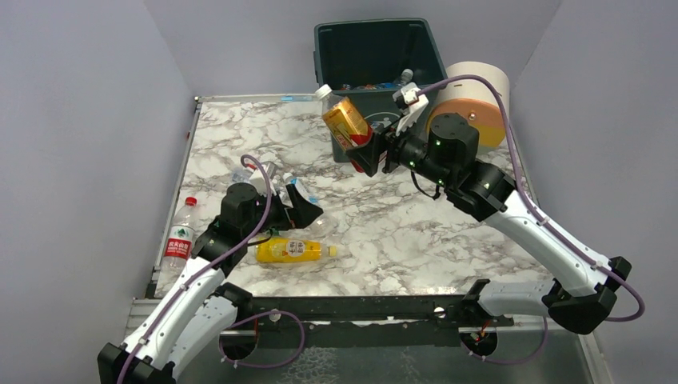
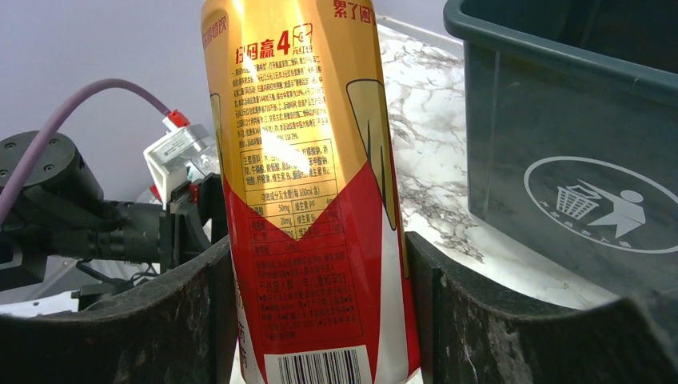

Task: Put the plastic bottles in the bin
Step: Pick up the plastic bottle at the center of the board, then place the plastic bottle in the trash bin.

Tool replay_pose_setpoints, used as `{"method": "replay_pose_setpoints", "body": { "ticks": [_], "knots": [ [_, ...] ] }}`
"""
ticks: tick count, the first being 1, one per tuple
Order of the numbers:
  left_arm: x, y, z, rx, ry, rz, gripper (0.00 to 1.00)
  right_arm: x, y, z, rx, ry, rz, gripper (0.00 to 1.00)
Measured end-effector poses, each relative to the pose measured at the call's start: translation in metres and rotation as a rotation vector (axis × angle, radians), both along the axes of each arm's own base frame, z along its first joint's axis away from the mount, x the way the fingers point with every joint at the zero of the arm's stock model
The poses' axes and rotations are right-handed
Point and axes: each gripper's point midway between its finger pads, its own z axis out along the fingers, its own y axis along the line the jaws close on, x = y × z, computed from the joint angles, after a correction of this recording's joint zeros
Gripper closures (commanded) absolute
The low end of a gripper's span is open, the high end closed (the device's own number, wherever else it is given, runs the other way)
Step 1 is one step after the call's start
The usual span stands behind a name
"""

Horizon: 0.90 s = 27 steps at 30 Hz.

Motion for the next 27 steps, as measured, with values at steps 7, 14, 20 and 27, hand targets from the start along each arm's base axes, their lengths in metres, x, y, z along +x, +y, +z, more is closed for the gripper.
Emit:
{"method": "replay_pose_setpoints", "body": {
  "ticks": [7, 14, 20, 27],
  "knots": [
    [-0.005, -0.001, -0.018, 0.002, 0.039, -0.013, 0.01, -0.002, -0.001, 0.017, 0.019, -0.019, -0.001, 0.37],
    [0.002, -0.013, -0.029, -0.009, 0.063, -0.056, 0.01, 0.013, 0.006, 0.06, 0.057, -0.103, -0.023, 0.37],
    [0.015, -0.028, -0.038, -0.042, 0.092, -0.099, 0.01, 0.043, 0.023, 0.062, 0.012, -0.168, -0.062, 0.36],
    [0.027, -0.038, -0.046, -0.057, 0.094, -0.117, 0.01, 0.071, 0.043, 0.069, -0.008, -0.26, -0.086, 0.36]
  ]
}}
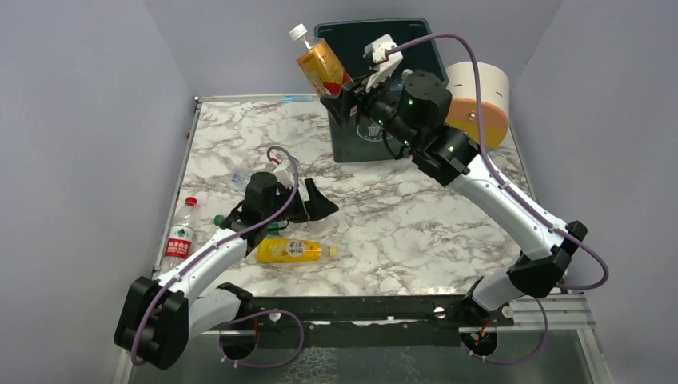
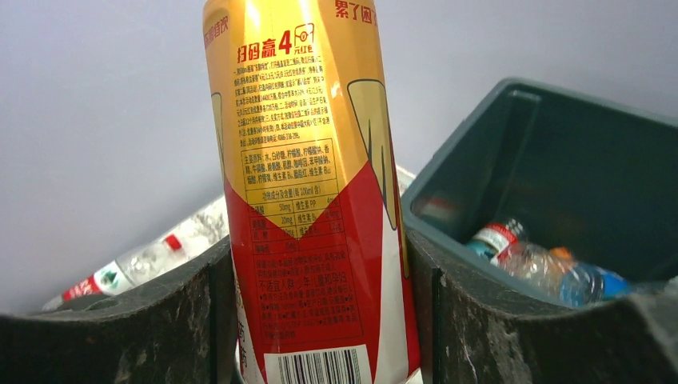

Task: Put the plastic bottles in the bin
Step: Place the plastic bottle in the trash bin.

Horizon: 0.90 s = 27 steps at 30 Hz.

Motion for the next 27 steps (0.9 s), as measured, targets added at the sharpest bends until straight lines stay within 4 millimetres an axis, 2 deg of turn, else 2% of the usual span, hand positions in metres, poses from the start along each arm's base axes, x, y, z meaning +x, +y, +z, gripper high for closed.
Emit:
{"method": "replay_pose_setpoints", "body": {
  "ticks": [4, 9, 17, 27],
  "knots": [
    [0.006, -0.004, -0.001, -0.013, -0.005, -0.004, 0.01, 0.013, 0.006, 0.016, 0.024, -0.053, -0.006, 0.36],
    [0.01, -0.007, -0.009, -0.008, 0.008, -0.005, 0.01, 0.036, 0.011, 0.002, 0.009, -0.048, -0.014, 0.36],
    [0.013, -0.008, -0.015, -0.003, 0.018, -0.007, 0.01, 0.07, 0.002, -0.024, 0.003, 0.018, -0.028, 0.36],
    [0.012, -0.007, -0.015, 0.0, 0.016, -0.009, 0.01, 0.081, -0.001, -0.026, 0.053, 0.052, -0.007, 0.36]
  ]
}}
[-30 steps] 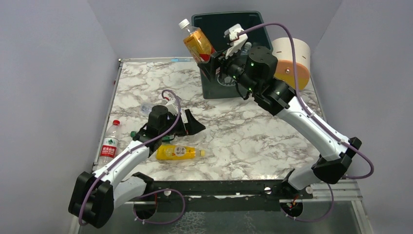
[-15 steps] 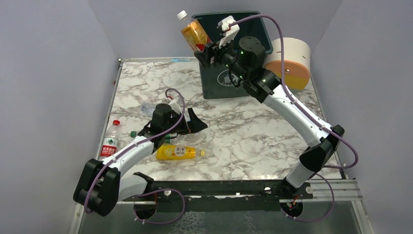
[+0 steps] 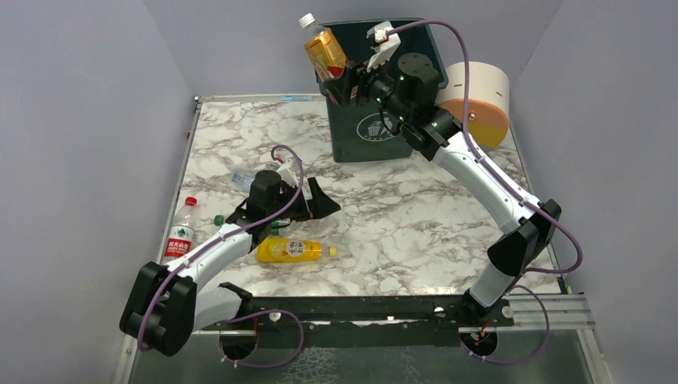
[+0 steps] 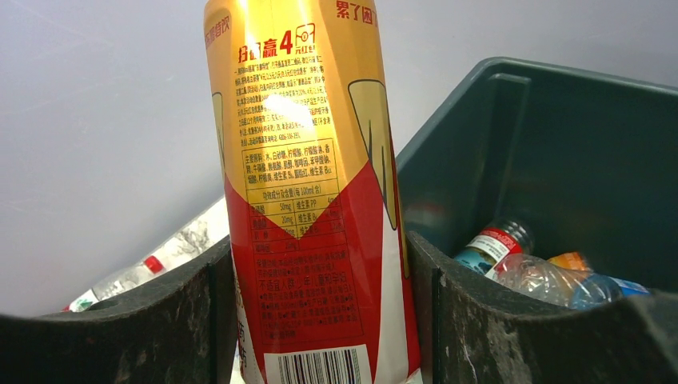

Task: Put the plastic bottles in the bin
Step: Place the plastic bottle in the trash bin.

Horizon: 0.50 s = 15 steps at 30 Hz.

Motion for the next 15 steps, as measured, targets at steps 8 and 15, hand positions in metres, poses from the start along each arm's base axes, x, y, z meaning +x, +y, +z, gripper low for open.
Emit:
{"method": "replay_pose_setpoints", "body": {
  "ticks": [8, 15],
  "knots": [
    [-0.004, 0.002, 0.008, -0.005, -0.015, -0.001, 0.01, 0.013, -0.006, -0.006, 0.045, 0.058, 0.016, 0.37],
    [-0.008, 0.004, 0.018, -0.012, -0.045, -0.003, 0.01, 0.049, -0.035, -0.006, 0.118, 0.124, -0.002, 0.37]
  ]
}}
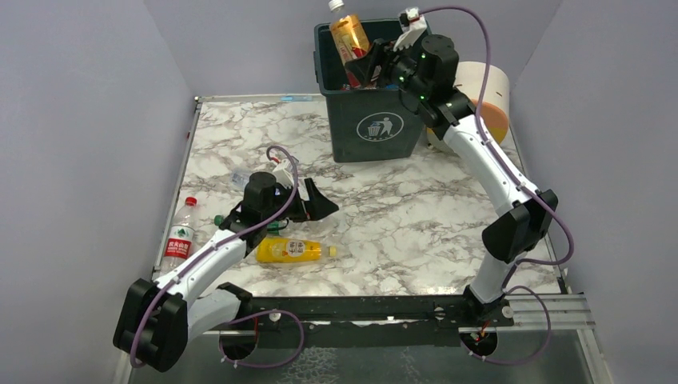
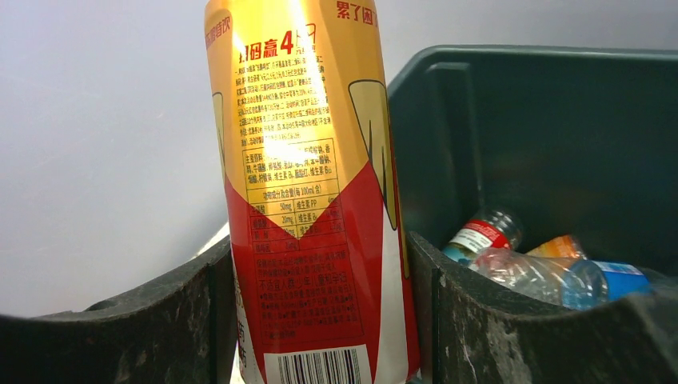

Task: Put the plastic bottles in the bin
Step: Place the plastic bottle in the trash bin.

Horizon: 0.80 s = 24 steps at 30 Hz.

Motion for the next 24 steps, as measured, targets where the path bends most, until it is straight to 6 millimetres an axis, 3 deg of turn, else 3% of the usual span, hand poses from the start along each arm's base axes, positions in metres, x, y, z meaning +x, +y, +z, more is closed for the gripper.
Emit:
{"method": "replay_pose_setpoints", "body": {
  "ticks": [7, 14, 18, 20, 24],
  "knots": [
    [-0.009, 0.005, 0.008, 0.005, -0.014, 0.003, 0.01, 0.017, -0.029, 0.002, 0.031, 0.028, -0.034, 0.35],
    [-0.015, 0.011, 0.018, 0.005, -0.035, 0.019, 0.01, 0.032, -0.024, 0.0, 0.033, 0.029, -0.03, 0.34],
    [-0.019, 0.014, 0.018, 0.014, -0.028, 0.025, 0.01, 0.045, -0.014, -0.022, 0.033, 0.073, -0.014, 0.24],
    [-0.021, 0.016, 0.019, 0.016, -0.027, 0.029, 0.01, 0.052, -0.01, -0.039, 0.03, 0.109, -0.009, 0.13],
    [-0.024, 0.02, 0.024, 0.021, -0.035, 0.04, 0.01, 0.061, -0.004, -0.065, 0.023, 0.168, -0.006, 0.07]
  ]
}}
